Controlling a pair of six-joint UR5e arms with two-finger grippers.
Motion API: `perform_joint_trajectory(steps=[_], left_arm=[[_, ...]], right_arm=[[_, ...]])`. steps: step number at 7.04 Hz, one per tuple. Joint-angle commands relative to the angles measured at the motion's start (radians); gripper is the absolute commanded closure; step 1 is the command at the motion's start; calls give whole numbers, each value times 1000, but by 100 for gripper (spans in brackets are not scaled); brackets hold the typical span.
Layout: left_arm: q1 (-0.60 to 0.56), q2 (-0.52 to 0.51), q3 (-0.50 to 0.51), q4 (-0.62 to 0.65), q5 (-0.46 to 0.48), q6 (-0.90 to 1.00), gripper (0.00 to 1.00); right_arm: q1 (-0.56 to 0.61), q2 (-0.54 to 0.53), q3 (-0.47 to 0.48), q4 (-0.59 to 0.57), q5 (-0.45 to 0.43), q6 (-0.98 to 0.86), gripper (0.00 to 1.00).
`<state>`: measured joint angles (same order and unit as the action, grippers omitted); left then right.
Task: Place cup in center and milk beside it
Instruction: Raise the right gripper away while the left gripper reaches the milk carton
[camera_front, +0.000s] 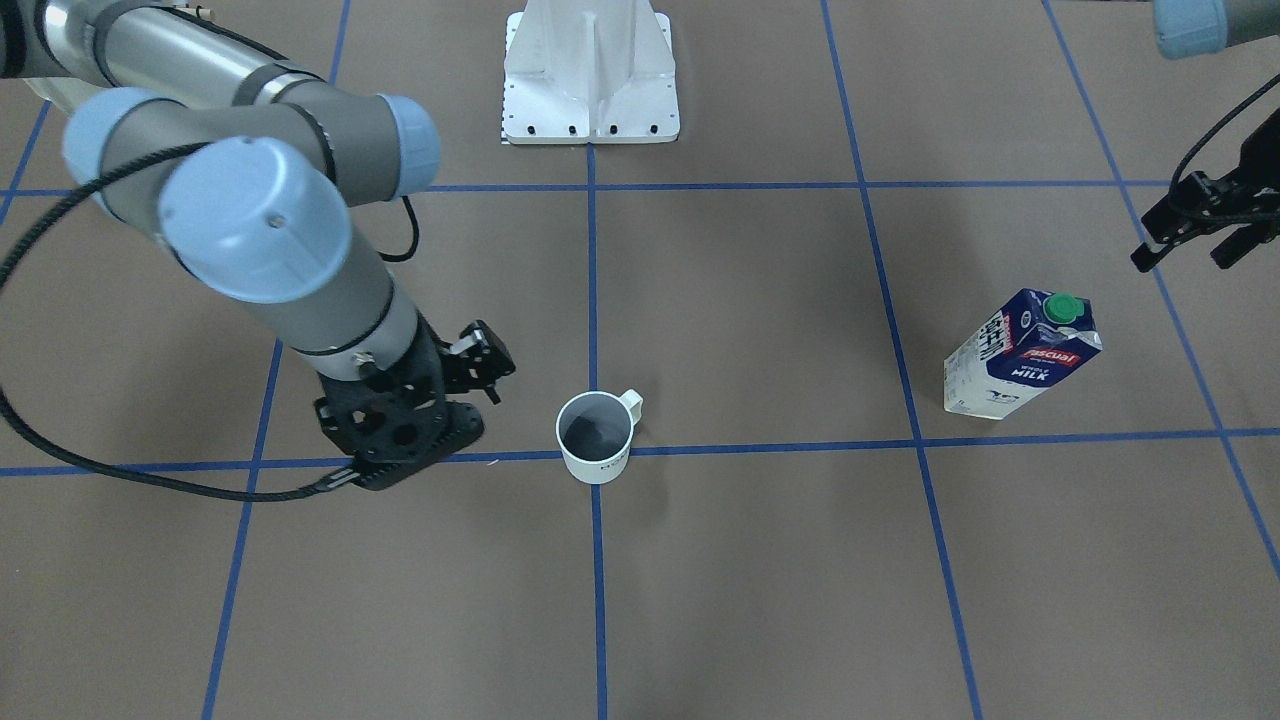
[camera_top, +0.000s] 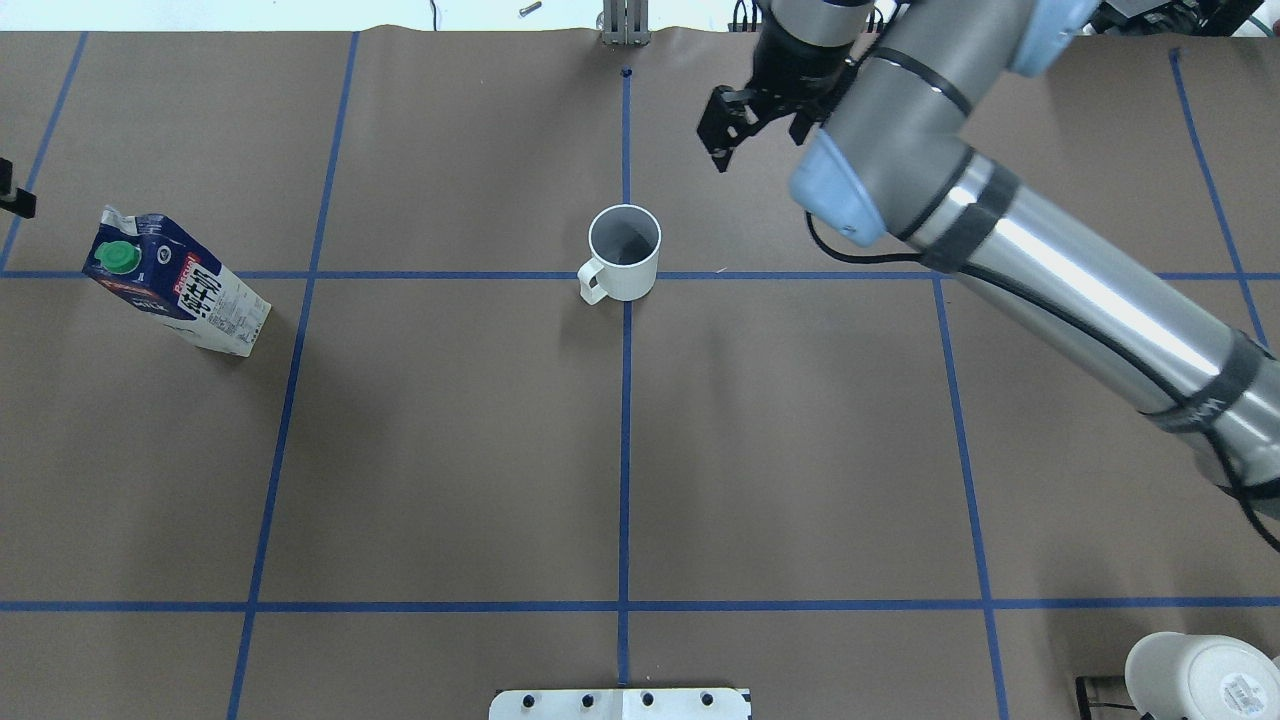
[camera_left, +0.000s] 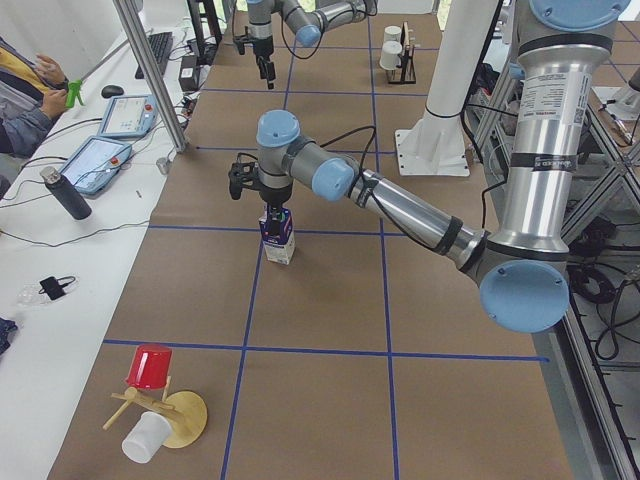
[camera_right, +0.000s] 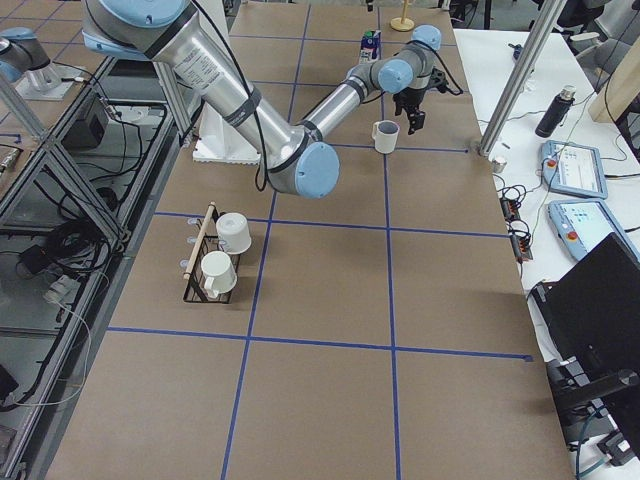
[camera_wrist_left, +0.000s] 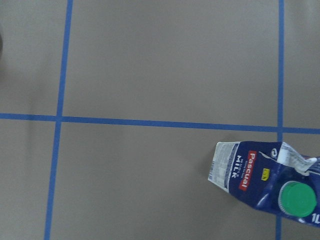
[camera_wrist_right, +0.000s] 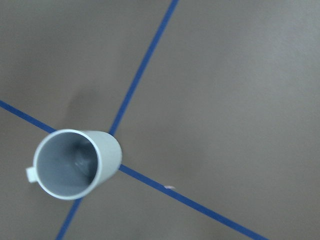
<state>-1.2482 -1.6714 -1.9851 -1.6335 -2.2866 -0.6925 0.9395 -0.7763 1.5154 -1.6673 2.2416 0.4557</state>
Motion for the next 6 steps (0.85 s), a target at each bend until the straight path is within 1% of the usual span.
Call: perform_joint_trajectory(steps=[1,2,3,5,6], left_arm=[[132,-54,-1,-17,146,-35,2],[182,-53,-1,-14,236,8,2],[182,-48,-1,-12,240,51,2],[184,-51,17,-12,233,59,2],[184,-51,23,-19,227,54,2]], right_arm=[[108,-238,236,-87,27,-2,0],[140,-294,286,-91,29,-3,0],[143,-320,304,-91,26,-2,0],[162,-371,308,-86,17,-15,0],[165,-370,310,-83,23,-15,0]])
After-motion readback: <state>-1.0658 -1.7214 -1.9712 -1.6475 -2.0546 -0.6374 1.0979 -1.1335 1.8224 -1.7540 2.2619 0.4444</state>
